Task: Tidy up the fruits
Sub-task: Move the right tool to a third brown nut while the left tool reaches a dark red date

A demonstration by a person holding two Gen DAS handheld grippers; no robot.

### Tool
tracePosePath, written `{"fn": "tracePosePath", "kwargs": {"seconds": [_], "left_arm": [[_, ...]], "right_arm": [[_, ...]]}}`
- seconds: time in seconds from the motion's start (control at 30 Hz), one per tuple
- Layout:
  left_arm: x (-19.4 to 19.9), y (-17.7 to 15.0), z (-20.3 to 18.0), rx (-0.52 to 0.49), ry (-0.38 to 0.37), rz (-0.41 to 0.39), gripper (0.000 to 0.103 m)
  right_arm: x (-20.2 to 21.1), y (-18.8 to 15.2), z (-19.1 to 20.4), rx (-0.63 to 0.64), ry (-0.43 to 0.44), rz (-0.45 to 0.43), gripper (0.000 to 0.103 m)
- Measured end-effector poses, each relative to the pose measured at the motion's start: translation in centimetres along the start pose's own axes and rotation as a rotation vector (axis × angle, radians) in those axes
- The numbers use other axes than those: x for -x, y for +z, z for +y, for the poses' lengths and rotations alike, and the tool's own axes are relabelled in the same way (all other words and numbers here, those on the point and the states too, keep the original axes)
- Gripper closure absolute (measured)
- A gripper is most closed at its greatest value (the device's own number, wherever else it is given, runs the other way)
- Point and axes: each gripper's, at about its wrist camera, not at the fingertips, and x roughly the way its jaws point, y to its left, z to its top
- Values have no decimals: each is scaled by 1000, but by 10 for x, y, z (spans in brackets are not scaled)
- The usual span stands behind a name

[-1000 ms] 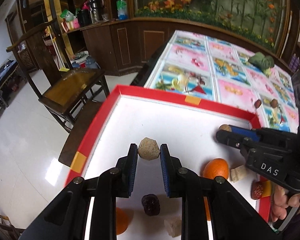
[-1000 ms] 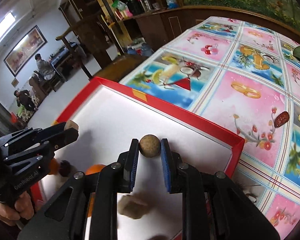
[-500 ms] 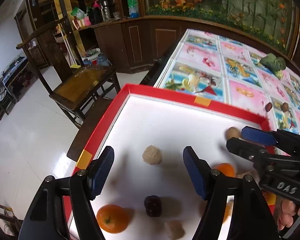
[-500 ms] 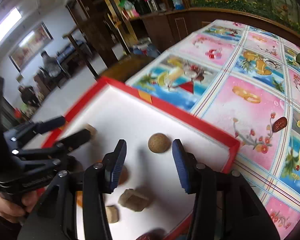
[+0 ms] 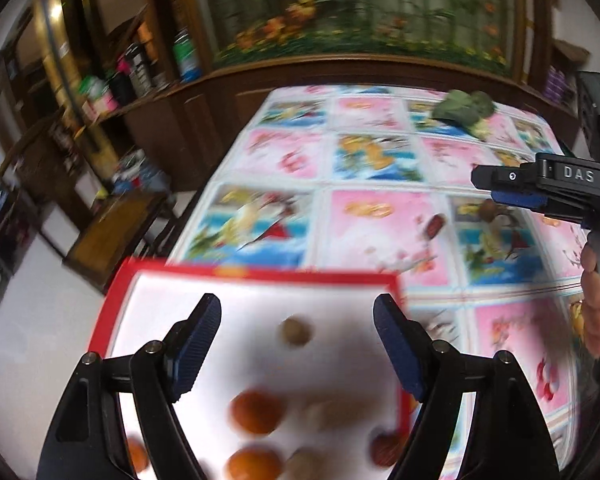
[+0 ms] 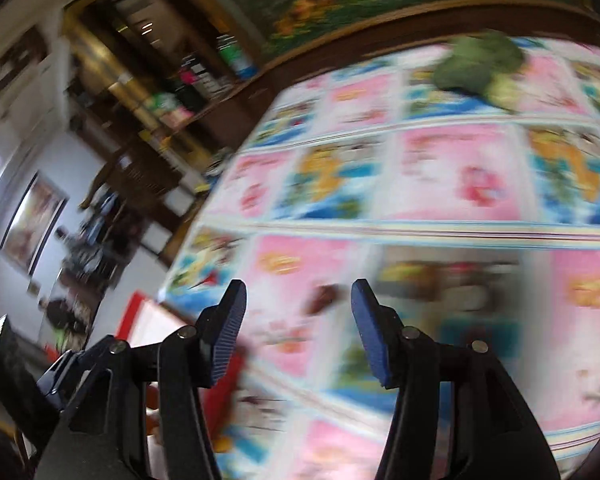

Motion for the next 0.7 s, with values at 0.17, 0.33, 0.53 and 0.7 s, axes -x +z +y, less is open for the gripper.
{"fn": "tracePosePath", "kwargs": {"seconds": [0.17,0.33,0.53,0.7], "left_arm": [[-28,23,-45,-103,-56,14,25],[-47,33,-76,-162,-76,27,25],[-63,37,-89,-155,-96,51,25],[-76,39,-92,-131,-104,77,25]], "right_arm": [[1,13,-48,-117,-53,5,47],[-9,17,-53,-112,-82,21,47],[-22,17,-40,-33,-157,41,55],[-34,12,-38,5,-220,75,65]]}}
